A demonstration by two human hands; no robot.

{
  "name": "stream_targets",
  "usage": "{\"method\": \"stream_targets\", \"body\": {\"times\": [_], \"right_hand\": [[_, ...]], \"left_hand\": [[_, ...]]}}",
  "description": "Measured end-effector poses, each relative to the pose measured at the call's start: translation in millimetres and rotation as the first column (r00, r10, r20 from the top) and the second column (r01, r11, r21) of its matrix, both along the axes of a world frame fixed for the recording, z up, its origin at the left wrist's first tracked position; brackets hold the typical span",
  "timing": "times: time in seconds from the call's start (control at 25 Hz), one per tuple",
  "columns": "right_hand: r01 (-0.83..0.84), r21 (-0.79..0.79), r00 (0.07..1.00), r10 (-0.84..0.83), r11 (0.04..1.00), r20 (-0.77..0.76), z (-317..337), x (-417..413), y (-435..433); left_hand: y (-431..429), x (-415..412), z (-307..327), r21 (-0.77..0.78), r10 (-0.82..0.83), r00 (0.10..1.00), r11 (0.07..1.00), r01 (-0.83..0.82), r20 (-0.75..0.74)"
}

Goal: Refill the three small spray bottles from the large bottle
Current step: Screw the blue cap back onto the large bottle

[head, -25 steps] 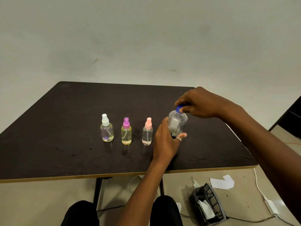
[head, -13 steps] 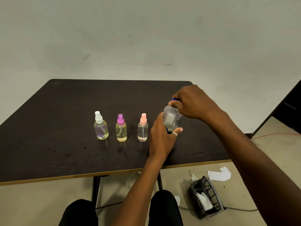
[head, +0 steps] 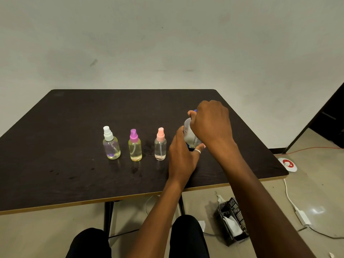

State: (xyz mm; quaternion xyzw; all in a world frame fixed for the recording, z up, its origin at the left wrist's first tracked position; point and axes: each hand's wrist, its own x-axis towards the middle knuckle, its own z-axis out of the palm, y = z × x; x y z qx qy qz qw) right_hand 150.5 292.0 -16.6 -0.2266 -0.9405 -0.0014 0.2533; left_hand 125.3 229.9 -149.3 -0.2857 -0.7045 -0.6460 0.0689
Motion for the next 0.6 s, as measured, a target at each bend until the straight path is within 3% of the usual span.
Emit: {"method": "stream_targets", "body": {"times": [0.16,0.24,0.4,0.6], "right_hand": [[0.041,-0.009,0.998,-0.041,0.999,-0.039,-6,-2,-4],[0.063,-0.015,0.997,-0.063,0.998,-0.041,-9,-3,-8],[0.109,-0.01,0.994,-0.109,0.994,-0.012,-8,-4,-13],[0.123,0.012,0.992,-0.123,0.992,-0.012,-8,-4,-17]], "left_hand": [[1,-2,-5,-0.005,0.007,1.0,1.0,-0.007,0.006],[6,-6,-11,-0.089,0.029,0.998,0.996,-0.025,0.052],[26,-36,-31,-0.259,0.012,0.902,0.959,0.111,0.432],[21,-28,-29,-0.172,0.027,0.928,0.984,0.04,0.372]]}}
